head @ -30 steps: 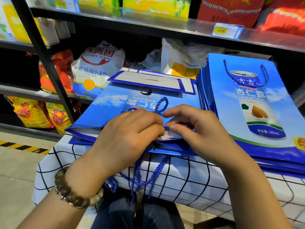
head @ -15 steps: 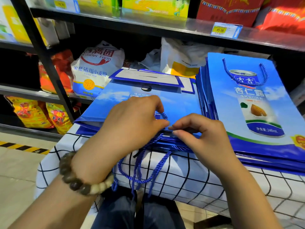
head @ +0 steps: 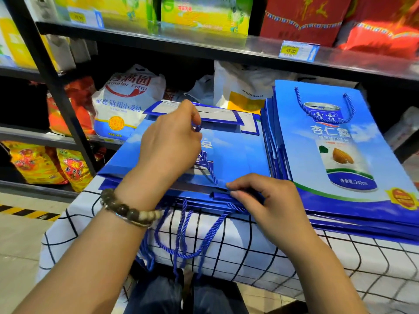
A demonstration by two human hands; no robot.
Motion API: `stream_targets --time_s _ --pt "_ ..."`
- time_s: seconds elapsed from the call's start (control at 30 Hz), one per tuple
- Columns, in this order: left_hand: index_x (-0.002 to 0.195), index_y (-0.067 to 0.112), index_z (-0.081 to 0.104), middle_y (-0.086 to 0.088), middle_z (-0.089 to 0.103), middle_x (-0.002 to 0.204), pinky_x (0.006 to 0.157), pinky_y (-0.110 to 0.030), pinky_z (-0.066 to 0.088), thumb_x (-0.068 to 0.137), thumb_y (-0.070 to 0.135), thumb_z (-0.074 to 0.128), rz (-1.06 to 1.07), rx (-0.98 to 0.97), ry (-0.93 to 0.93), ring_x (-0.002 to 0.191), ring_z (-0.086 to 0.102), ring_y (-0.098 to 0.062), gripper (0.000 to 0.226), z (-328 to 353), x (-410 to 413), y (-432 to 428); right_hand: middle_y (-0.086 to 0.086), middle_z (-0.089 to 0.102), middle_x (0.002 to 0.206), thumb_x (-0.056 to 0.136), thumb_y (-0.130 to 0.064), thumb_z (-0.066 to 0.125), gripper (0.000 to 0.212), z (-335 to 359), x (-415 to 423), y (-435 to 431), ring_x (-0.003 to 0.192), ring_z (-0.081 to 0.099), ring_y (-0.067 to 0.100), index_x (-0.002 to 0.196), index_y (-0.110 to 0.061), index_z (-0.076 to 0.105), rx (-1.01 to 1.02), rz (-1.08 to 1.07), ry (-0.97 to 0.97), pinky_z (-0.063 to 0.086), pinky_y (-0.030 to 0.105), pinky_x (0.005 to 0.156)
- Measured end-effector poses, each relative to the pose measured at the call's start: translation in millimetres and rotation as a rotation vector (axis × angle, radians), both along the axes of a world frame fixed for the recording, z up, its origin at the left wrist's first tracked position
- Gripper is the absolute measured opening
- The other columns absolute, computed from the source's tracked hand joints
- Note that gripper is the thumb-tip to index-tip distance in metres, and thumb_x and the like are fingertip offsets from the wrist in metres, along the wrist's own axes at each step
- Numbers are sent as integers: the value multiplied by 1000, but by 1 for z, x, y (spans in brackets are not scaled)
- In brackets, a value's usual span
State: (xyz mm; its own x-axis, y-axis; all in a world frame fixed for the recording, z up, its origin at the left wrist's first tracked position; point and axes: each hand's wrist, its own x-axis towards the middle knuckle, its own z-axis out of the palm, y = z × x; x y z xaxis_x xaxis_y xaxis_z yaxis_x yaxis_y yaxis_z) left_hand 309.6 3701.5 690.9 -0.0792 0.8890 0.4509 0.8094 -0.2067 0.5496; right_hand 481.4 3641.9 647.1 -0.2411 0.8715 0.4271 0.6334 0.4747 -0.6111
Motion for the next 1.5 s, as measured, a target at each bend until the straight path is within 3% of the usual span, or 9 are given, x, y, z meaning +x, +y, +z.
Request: stream_targets --time_s 0.27,0.47,0.67,0.83,0.93,1.07,1.23,1.37,1.5 --pt "87 33 57 16 57 69 76 -39 48 86 31 55 -107 -51 74 83 59 -23 3 -2 -20 -18 -11 65 117 80 -45 45 41 -5 -12 -2 108 62 12 114 -29 61 162 52 -434 50 27 86" --pt "64 20 60 -3 64 64 69 -39 49 70 60 42 220 -177 1 70 61 -30 44 7 -91 -22 -14 68 107 87 -40 46 29 -7 -2 -2 107 57 1 112 -31 59 232 48 -199 45 20 85" --pt "94 18 62 6 62 66 48 -4 40 85 13 62 -88 -349 -543 55 57 -4 10 17 -85 -17 -23 63 104 89 -43 48 30 -3 4 -2 106 58 -3 115 -31 55 272 137 -114 46 18 92" --pt "114 23 54 13 70 63 49 -9 48 84 -15 47 -321 -330 -765 59 65 3 49 10 -91 -19 -23 67 103 72 -43 64 20 18 3 5 97 59 -8 90 -37 69 -183 124 243 43 12 85" --pt "105 29 58 13 73 73 52 -14 52 73 -4 59 -340 -187 -920 65 68 -1 46 12 -95 -19 -12 61 113 82 -26 66 35 26 7 32 95 55 0 115 -28 57 -222 -176 246 41 15 85" --pt "98 30 62 16 72 79 54 -14 53 80 -8 52 -371 -22 -1011 70 68 1 43 19 -91 -24 -8 61 76 88 -8 58 19 43 4 51 61 61 -3 105 -15 60 -431 -152 462 43 9 54" --pt "99 32 61 12 63 107 89 -30 51 72 -5 65 -365 70 -891 108 58 -15 46 38 -54 -10 2 71 92 87 5 50 27 76 32 62 76 68 14 106 -10 62 -281 -117 584 57 27 66" --pt "115 19 59 5 60 107 75 -25 47 71 0 71 -376 33 -581 77 55 -3 50 55 7 20 2 69 92 84 5 50 33 104 90 63 68 65 6 100 -22 61 -57 -340 361 54 24 67" --pt "124 21 55 -2 62 116 86 -33 49 71 26 70 -429 -37 -252 92 61 -21 55 48 77 48 0 69 93 84 -8 60 22 106 160 58 68 64 5 105 -15 63 -36 -508 293 52 20 60"
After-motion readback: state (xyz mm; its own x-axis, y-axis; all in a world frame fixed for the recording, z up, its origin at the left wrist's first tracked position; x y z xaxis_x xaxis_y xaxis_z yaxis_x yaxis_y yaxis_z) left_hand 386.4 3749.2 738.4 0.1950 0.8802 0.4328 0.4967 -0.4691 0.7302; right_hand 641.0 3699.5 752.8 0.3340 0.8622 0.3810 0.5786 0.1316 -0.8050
